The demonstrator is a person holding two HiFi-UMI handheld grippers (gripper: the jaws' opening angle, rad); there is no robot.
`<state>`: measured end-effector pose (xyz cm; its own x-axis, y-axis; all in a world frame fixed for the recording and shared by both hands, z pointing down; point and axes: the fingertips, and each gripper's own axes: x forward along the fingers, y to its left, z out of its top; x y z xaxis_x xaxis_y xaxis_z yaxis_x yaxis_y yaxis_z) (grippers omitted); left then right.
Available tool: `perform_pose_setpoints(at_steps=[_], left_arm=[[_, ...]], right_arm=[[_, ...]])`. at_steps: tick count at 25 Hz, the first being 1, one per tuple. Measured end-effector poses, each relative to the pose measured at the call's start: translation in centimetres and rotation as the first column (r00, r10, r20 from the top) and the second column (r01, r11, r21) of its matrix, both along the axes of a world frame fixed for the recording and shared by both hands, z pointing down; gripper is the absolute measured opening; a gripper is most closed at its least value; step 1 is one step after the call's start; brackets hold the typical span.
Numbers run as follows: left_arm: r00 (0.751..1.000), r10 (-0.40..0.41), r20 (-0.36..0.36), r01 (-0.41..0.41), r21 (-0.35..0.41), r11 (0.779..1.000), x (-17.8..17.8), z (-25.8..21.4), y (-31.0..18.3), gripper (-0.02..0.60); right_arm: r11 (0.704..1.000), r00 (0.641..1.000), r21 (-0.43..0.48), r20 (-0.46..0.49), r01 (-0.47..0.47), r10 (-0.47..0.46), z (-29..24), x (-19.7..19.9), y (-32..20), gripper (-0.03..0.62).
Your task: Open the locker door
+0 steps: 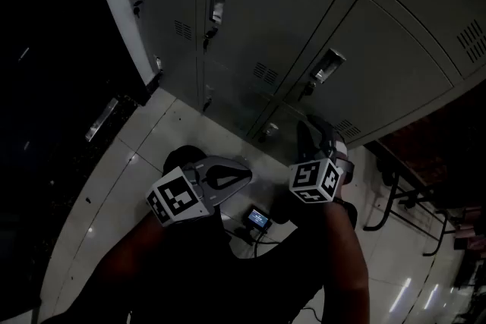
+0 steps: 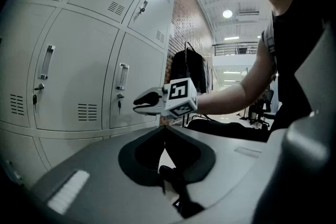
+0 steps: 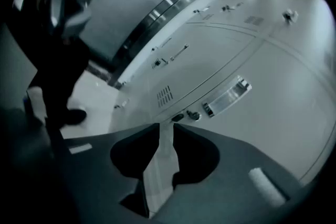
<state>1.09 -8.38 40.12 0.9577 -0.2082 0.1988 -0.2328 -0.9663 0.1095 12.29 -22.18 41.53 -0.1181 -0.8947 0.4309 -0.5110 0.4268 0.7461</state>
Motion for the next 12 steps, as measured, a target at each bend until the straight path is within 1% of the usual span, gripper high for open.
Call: perform_pose_setpoints(at_steps=[1,3,5,6,8,10,12], left_arm=[[1.000,0.003,-0.001,-0.003,0.001,1.000,0.0,0.0,0.0,0.011],[1.000,0.008,-0.004,-0.008,0.002,1.000,0.0,0.0,0.0,0.011],[1.000,0.008,-0.007,-0.008,0.001,1.000,0.0,-0.1,-0.1,0.011],[1.000,0.008,-0.008,-0.008,0.001,1.000,-0.1,-0.1,-0.1,0.011],[1.000,0.006,-0.009,-0.006,0.001,1.000,-0.2,-0.1,-0.1,0.011],[1.000,0.005,-0.010,-0.005,0.001,1.000,-0.2,-0.1,-0.2,0.011],[1.000,0.006,-0.010,-0.006,0.000,1.000,-0.3,-0.1,-0.2,0.011]], right_arm=[[0.999,0.996,0.044,-0.092,-0.017,0.021,-0.5,0.3,-1.1,0.086],[0.992,0.967,0.120,-0.249,-0.027,0.057,-1.3,0.6,-3.2,0.086],[0.988,0.936,0.155,-0.345,-0.019,0.072,-1.7,0.5,-4.9,0.103],[0.987,0.923,0.160,-0.376,-0.015,0.075,-1.6,0.5,-5.6,0.115],[0.987,0.904,0.161,-0.420,-0.012,0.079,-1.4,0.6,-6.6,0.117],[0.985,0.895,0.170,-0.436,-0.014,0.088,-1.3,0.7,-7.0,0.055],[0.982,0.897,0.187,-0.433,-0.009,0.090,-1.6,0.5,-6.5,0.041]])
